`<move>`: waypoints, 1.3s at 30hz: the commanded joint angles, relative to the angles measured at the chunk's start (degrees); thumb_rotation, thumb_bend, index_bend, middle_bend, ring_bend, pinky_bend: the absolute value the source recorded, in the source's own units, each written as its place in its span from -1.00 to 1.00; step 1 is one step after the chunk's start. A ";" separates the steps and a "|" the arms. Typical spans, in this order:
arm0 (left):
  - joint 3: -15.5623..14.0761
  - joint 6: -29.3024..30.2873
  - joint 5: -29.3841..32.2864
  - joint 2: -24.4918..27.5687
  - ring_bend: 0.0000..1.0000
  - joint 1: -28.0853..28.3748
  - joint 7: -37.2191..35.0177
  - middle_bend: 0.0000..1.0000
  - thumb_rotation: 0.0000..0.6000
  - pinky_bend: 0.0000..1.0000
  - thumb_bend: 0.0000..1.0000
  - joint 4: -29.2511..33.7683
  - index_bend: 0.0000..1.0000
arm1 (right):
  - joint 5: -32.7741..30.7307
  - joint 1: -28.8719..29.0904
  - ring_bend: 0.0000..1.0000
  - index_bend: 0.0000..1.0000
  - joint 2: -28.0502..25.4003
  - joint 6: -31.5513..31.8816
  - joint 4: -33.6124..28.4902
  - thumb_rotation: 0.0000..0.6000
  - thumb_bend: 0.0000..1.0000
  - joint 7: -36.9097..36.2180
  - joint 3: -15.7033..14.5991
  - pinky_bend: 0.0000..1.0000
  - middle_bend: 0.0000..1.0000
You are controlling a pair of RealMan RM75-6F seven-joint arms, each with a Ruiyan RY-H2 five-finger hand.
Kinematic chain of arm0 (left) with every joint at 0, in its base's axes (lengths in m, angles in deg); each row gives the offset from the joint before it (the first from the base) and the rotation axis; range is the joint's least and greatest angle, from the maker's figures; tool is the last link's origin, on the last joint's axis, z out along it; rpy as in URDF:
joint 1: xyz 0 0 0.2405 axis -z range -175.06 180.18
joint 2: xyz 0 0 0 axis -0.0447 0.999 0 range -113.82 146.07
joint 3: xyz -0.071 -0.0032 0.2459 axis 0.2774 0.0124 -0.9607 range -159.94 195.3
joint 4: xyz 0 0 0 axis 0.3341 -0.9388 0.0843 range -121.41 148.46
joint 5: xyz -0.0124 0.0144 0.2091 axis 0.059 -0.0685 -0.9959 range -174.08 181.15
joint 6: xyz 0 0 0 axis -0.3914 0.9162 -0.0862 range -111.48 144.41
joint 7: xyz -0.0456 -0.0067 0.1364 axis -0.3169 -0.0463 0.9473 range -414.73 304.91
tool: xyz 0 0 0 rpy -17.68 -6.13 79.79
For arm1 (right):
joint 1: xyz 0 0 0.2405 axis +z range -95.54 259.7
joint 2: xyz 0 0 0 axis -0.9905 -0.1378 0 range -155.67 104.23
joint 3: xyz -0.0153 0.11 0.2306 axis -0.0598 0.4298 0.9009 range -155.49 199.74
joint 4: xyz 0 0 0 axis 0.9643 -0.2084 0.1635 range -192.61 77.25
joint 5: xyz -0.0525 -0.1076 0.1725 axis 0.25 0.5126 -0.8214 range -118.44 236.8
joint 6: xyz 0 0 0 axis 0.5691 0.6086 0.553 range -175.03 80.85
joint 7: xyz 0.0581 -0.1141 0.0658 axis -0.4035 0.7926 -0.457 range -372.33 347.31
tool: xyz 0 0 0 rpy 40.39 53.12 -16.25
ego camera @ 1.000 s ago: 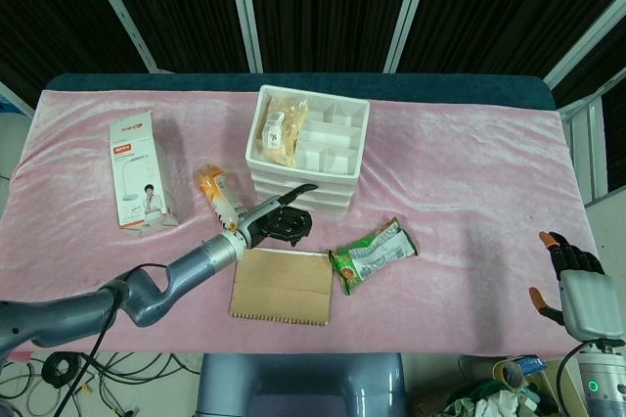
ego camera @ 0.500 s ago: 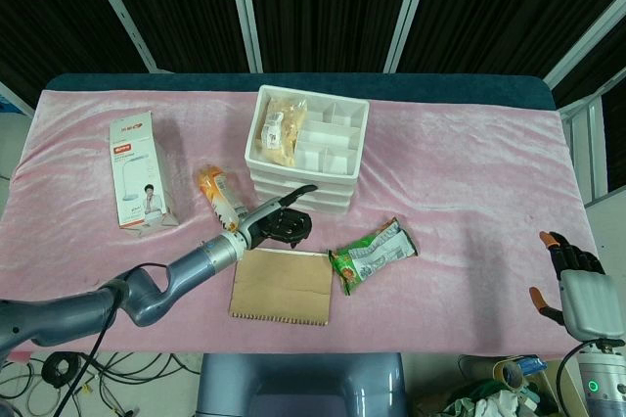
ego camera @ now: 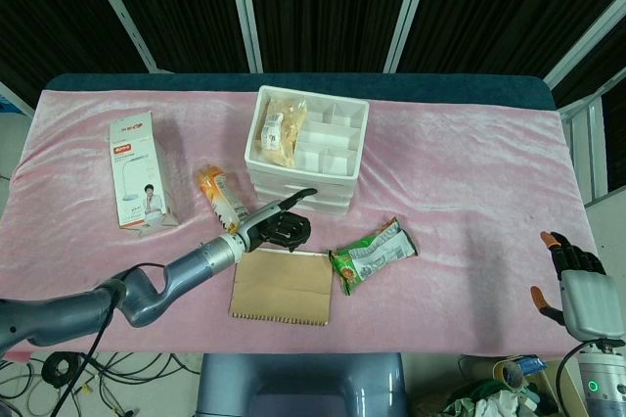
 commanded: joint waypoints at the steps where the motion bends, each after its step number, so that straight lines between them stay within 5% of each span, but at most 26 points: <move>1: -0.58 0.54 -1.03 0.29 0.23 0.27 -1.23 0.27 1.00 0.29 -0.16 0.04 -1.00 | -0.10 0.01 -0.64 -0.71 0.02 -0.06 -0.04 1.00 -0.48 0.12 0.01 -0.60 -0.77; 39: -7.87 5.87 -5.95 1.87 0.23 2.52 -5.83 0.28 1.00 0.28 -0.16 -0.41 -1.00 | -0.23 0.00 -0.64 -0.71 0.31 0.12 -0.10 1.00 -0.46 0.96 0.07 -0.60 -0.77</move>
